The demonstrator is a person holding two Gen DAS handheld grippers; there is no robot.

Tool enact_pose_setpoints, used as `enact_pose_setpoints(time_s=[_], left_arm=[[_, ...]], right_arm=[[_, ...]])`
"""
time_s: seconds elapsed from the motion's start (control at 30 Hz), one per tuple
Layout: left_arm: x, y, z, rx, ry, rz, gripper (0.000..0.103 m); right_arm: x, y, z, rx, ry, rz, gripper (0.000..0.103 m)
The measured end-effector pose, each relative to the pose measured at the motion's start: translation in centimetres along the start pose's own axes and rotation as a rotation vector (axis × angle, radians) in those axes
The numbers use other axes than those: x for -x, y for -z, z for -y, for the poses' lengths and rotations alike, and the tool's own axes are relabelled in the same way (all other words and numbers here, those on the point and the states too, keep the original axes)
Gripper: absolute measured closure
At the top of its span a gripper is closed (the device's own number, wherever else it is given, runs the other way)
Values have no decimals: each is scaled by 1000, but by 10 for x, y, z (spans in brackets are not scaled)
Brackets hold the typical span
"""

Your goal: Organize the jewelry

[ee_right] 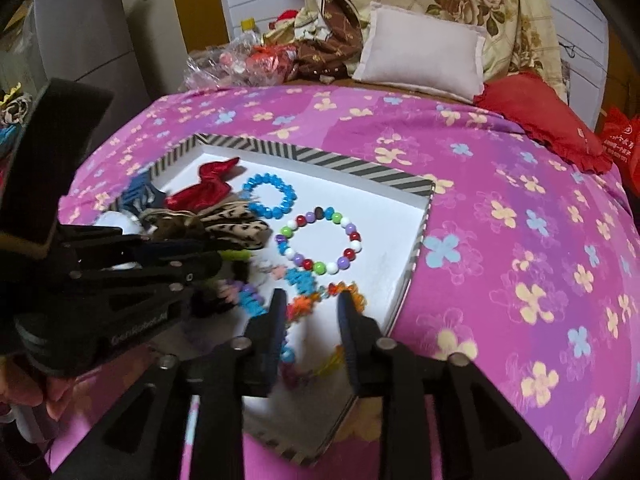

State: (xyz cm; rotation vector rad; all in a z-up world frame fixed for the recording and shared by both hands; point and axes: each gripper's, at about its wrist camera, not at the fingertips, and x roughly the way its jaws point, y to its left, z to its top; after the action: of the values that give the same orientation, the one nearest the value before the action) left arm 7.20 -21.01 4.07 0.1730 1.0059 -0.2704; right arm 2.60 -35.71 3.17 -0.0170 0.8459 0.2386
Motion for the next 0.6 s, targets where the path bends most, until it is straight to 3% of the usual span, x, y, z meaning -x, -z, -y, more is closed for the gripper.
enact_pose_setpoints(time_s=[0.33, 0.5, 0.6], left_arm=[[53, 33, -20, 45, -62, 96, 83], [77, 55, -30, 84, -82, 126, 82], [88, 66, -29, 76, -164, 125, 70]], right_arm=[[53, 28, -31, -30, 19, 127, 41], [68, 43, -41, -58, 38, 148, 39], [75, 51, -44, -92, 27, 150, 39]])
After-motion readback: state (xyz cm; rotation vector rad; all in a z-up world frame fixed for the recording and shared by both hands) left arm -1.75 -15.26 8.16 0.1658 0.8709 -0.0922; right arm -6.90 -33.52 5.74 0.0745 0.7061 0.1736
